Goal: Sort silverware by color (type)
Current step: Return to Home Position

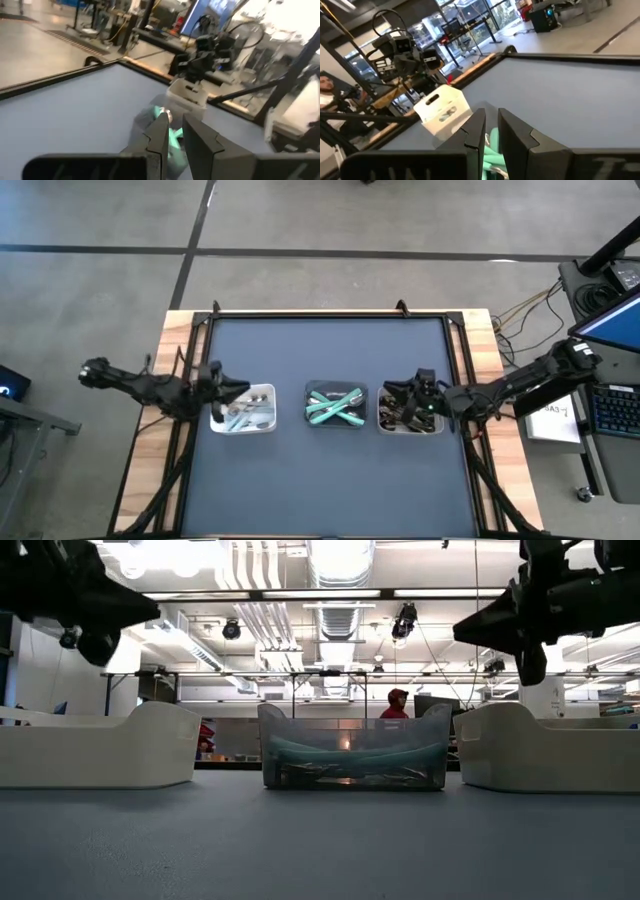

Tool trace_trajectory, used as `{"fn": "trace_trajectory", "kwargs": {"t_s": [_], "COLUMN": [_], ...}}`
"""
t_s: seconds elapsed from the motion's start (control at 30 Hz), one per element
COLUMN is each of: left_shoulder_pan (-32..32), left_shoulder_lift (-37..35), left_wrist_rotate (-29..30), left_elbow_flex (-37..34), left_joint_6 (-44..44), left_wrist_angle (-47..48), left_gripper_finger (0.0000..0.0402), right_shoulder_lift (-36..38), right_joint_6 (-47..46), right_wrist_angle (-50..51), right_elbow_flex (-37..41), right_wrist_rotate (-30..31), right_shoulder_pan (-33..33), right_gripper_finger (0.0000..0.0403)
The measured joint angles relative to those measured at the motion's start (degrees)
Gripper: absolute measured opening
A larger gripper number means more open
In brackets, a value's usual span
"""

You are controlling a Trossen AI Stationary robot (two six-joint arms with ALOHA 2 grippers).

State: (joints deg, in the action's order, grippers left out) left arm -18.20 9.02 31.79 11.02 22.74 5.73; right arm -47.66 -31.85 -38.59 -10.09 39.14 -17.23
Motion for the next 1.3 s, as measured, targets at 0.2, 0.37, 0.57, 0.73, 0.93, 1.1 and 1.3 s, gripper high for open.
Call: {"fn": "trace_trajectory", "kwargs": {"t_s": [0.2,0.37,0.57,0.73,0.93,1.1,1.3], "left_shoulder_pan": [0.0,0.0,0.0,0.0,0.02,0.02,0.02], "left_shoulder_lift": [-0.11,-0.09,0.49,0.5,1.19,1.74,1.76], "left_wrist_rotate": [-1.98,-2.34,-2.36,-2.41,-2.44,-2.41,-2.41], "left_elbow_flex": [-8.63,-10.33,-9.78,-9.78,-9.78,-9.78,-9.78], "left_joint_6": [0.37,0.53,0.54,2.41,1.97,-0.69,-0.69], "left_wrist_angle": [-15.94,-19.72,-19.2,-16.7,-16.0,-15.84,-16.43], "left_gripper_finger": [0.0038,0.0038,0.0039,0.0039,0.0039,0.0039,0.0039], "right_shoulder_lift": [-3.59,-8.55,-15.79,-20.13,-20.2,-19.9,-20.06], "right_joint_6": [-4.22,-9.37,-15.74,-16.34,-14.38,-6.88,-4.77], "right_wrist_angle": [0.09,0.0,-1.89,-2.06,-1.26,-0.6,-0.58], "right_elbow_flex": [0.31,0.36,0.32,0.16,-1.09,-1.64,-2.91], "right_wrist_rotate": [0.79,4.47,5.15,5.41,4.03,5.63,6.51], "right_shoulder_pan": [0.0,0.0,-0.01,0.0,0.0,0.01,0.1], "right_gripper_finger": [0.0043,0.0043,0.0043,0.0043,0.0043,0.0043,0.0043]}}
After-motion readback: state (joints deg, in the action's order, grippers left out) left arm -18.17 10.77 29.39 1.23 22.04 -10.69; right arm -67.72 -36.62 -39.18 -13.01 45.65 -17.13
